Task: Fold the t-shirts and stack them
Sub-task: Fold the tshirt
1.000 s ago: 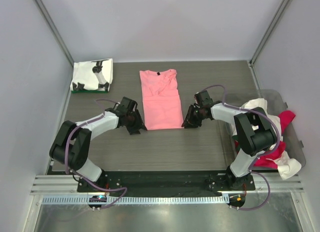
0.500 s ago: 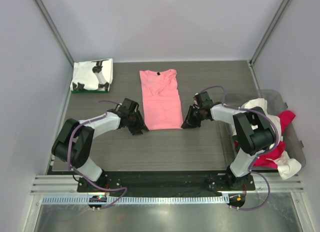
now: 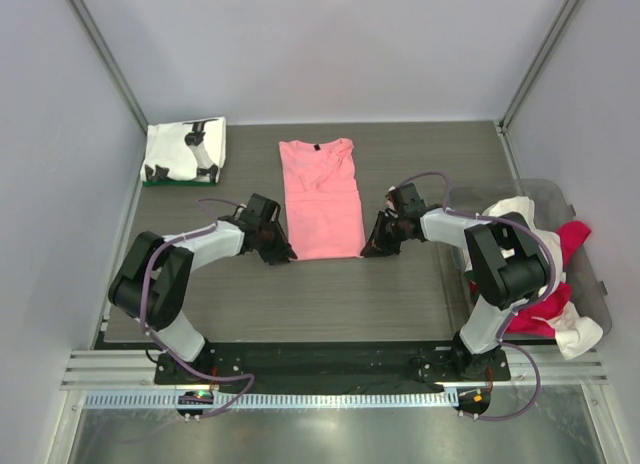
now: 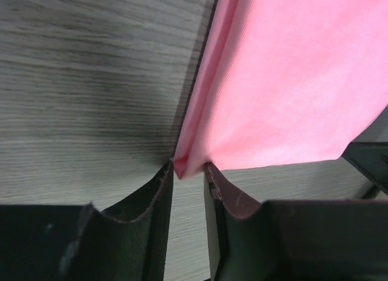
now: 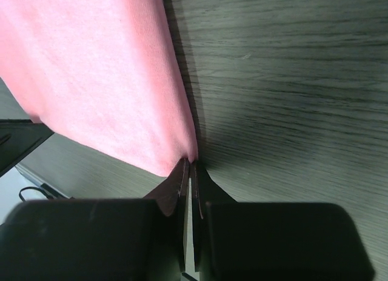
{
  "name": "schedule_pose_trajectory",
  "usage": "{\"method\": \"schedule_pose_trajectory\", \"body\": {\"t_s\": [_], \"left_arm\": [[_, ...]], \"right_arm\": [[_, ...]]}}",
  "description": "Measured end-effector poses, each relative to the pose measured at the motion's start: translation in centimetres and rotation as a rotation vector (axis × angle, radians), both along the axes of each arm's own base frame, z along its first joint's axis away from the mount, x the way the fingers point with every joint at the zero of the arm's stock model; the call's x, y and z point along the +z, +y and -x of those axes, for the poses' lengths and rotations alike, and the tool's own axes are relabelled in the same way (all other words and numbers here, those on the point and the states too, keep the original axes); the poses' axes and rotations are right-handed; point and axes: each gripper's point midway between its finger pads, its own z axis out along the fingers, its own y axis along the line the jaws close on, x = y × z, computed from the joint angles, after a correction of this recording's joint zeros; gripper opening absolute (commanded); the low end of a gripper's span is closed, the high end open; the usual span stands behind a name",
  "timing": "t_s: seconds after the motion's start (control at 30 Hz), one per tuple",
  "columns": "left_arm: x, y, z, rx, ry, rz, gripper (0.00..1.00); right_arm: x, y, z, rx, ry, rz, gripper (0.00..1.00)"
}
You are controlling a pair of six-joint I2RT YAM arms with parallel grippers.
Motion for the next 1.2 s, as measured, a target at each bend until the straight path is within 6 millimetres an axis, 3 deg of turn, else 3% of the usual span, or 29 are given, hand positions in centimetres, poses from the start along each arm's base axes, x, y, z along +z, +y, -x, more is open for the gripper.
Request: {"method": "schedule_pose_trajectory", "body": {"t_s": [0.17,0.3,0.63,0.87,1.07,1.2], "left_arm": [[-0.1,0.1,-0.3,0.005,-0.007,-0.008,0.17],[-0.3,0.3,-0.4,0.011,-0.011,-0.020,0.00],[-0.1,0.5,0.3,0.009,-0.021,-0.048,0.00],[2.5,-0.8,3.4,-0.033,-0.058,-0.025,0.00],[5.7,-2.2,6.5,-0.064,-0.118,0.007,0.00],[7.1,-3.6,10.0,-0.107,-0.138,0.014,0.00]], "right_arm": [[0.0,0.2,0.0,0.005,0.001,-0.011,0.04],[-0.1,0.4,0.0,0.011,0.003,-0.022,0.01],[0.1,0.1,0.7,0.009,0.002,-0.018,0.01],[1.3,-1.6,3.6,-0.003,0.023,0.028,0.01],[5.0,-2.7,6.5,-0.007,-0.051,0.025,0.01],[7.2,-2.2,9.6,0.021,-0.105,0.018,0.01]]}}
